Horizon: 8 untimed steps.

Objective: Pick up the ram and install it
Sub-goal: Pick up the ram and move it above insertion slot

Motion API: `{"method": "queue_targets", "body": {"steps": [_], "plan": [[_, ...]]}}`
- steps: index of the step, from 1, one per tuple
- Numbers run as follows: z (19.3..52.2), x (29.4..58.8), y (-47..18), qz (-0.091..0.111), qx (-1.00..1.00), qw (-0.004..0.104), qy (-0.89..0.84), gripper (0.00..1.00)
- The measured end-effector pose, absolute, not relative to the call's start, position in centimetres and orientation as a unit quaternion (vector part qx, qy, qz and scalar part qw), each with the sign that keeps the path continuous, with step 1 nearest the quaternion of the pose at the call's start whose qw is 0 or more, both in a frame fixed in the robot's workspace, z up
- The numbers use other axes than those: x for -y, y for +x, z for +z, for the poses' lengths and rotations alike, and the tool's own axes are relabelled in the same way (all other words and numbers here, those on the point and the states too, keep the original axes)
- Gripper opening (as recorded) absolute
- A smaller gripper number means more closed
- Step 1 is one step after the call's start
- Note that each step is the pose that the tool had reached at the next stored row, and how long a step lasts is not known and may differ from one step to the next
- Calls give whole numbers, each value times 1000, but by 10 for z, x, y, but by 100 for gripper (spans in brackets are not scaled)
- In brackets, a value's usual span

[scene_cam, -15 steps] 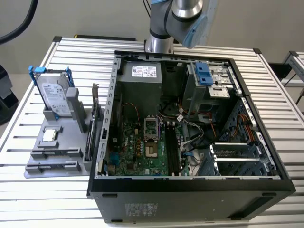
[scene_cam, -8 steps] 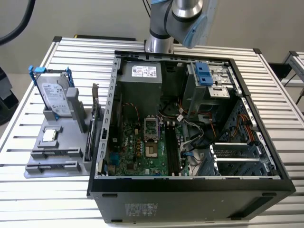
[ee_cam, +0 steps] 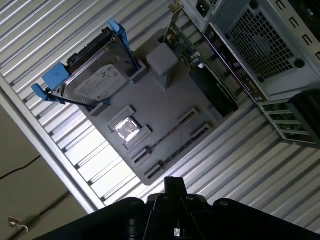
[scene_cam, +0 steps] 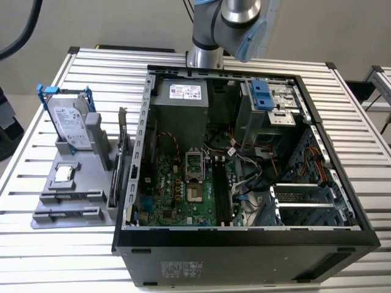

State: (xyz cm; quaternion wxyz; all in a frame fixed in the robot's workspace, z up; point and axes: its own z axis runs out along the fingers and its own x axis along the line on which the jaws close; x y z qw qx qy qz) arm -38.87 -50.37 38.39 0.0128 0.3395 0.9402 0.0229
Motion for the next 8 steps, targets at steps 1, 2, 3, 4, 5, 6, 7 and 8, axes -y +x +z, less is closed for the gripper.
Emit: {"method": "queue_targets", "body": {"steps": [1, 2, 3, 4, 5, 6, 7, 8], "plan": [[384, 504, -389, 23, -939, 13, 342, 0], [384, 504, -389, 23, -939, 13, 344, 0], [383, 504, -389, 23, -938, 13, 346, 0], [383, 504, -389, 23, -937, 13, 348, 0], [383, 504, -389, 23, -936, 13, 350, 0], [383, 504, -389, 23, -936, 13, 352, 0], [383, 504, -389, 23, -935, 13, 355, 0], [383, 504, -389, 23, -934, 13, 357, 0]]}}
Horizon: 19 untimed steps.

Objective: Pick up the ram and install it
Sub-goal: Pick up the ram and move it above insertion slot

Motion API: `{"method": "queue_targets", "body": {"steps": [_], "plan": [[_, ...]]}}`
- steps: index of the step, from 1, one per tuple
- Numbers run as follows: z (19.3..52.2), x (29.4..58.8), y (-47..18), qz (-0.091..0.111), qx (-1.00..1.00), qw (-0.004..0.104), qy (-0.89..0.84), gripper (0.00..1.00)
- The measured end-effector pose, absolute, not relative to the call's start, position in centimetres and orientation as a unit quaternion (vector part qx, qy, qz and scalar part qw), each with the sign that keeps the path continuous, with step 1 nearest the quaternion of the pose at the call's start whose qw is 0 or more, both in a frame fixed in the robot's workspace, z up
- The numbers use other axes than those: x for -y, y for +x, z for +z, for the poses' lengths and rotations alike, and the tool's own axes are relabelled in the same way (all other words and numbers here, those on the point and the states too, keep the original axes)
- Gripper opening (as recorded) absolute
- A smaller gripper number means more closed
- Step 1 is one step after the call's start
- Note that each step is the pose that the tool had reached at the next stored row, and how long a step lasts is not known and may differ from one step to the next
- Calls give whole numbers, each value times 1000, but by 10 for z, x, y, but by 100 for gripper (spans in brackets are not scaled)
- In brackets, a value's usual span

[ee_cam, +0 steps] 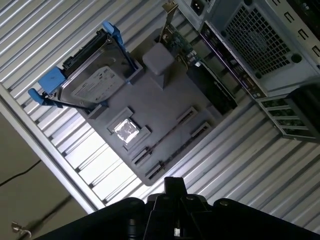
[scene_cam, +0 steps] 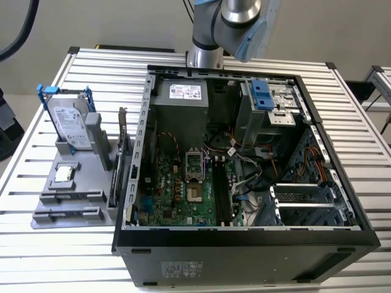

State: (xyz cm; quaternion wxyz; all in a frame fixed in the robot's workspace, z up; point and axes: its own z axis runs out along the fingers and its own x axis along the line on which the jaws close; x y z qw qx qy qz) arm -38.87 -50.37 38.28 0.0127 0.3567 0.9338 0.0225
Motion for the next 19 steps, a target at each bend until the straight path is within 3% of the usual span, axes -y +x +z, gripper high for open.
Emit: {"method": "queue_targets", "body": {"steps": [19], "plan": [[380, 504, -389, 21, -917, 12, 398, 0]]}}
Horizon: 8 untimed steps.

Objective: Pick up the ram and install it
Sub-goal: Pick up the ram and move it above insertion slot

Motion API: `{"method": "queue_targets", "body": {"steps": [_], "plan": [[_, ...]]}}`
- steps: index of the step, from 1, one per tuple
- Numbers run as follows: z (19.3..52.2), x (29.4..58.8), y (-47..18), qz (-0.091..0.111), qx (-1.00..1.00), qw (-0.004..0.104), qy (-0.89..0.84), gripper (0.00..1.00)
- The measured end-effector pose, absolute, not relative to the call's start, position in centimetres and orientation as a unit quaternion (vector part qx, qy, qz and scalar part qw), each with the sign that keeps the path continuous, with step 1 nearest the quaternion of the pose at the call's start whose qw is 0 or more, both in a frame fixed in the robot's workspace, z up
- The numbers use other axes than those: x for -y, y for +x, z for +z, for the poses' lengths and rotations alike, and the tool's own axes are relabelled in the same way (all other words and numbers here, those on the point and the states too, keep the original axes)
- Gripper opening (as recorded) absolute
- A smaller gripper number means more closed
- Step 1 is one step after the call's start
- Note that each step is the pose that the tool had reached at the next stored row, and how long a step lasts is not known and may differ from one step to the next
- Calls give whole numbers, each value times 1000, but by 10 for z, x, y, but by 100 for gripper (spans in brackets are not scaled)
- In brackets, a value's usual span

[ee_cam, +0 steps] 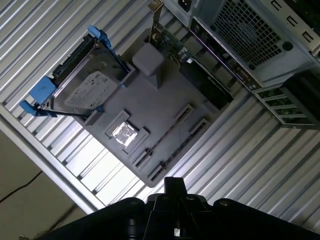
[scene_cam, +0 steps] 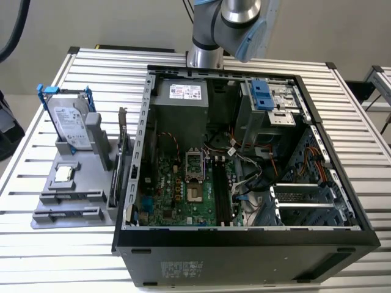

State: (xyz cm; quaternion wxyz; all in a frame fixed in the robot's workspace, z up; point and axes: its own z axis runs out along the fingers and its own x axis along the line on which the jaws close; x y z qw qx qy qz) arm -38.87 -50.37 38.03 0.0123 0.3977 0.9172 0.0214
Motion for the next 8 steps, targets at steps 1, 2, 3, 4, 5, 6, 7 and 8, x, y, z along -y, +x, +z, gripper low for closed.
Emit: {"method": "queue_targets", "body": {"steps": [1, 2, 3, 4, 5, 6, 7, 8], "plan": [[380, 504, -389, 21, -916, 12, 400, 0], [380, 504, -389, 21, -915, 12, 402, 0], [380, 504, -389, 21, -915, 12, 404, 0], [380, 504, -389, 21, -914, 12, 406, 0], [380, 504, -389, 21, -913, 12, 408, 0], [379, 504, -389, 21, -912, 12, 410, 0], [379, 504, -389, 21, -911, 11, 413, 0], [379, 504, -389, 21, -910, 11, 415, 0]]}}
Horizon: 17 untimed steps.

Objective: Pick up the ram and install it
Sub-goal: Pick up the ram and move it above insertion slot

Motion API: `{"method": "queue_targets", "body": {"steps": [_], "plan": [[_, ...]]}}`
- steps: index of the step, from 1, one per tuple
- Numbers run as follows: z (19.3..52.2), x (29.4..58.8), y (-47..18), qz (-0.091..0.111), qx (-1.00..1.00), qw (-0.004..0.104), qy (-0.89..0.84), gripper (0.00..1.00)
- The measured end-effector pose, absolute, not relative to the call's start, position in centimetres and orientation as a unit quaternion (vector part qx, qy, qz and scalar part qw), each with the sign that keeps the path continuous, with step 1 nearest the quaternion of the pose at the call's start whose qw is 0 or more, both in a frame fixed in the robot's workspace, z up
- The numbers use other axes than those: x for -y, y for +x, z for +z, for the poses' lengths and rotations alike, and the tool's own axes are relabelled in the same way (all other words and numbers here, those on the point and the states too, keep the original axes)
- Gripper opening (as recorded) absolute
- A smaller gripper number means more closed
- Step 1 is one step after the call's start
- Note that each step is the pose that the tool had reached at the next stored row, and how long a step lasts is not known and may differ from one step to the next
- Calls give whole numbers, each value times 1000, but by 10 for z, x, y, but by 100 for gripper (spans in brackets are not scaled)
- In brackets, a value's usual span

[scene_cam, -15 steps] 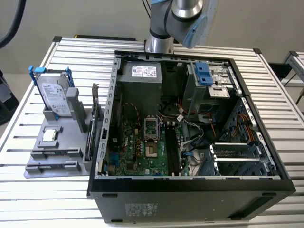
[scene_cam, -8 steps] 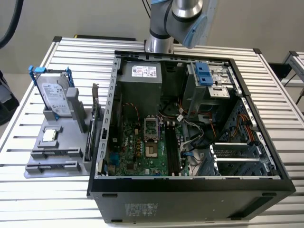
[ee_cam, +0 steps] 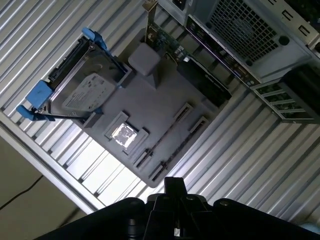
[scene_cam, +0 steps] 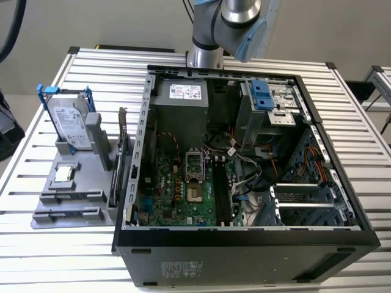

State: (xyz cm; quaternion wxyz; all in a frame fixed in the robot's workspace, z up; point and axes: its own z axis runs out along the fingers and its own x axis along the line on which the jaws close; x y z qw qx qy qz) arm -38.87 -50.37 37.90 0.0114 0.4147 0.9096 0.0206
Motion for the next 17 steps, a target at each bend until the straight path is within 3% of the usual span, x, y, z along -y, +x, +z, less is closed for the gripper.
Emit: {"method": "queue_targets", "body": {"steps": [17], "plan": [[376, 504, -389, 19, -894, 10, 448, 0]]}}
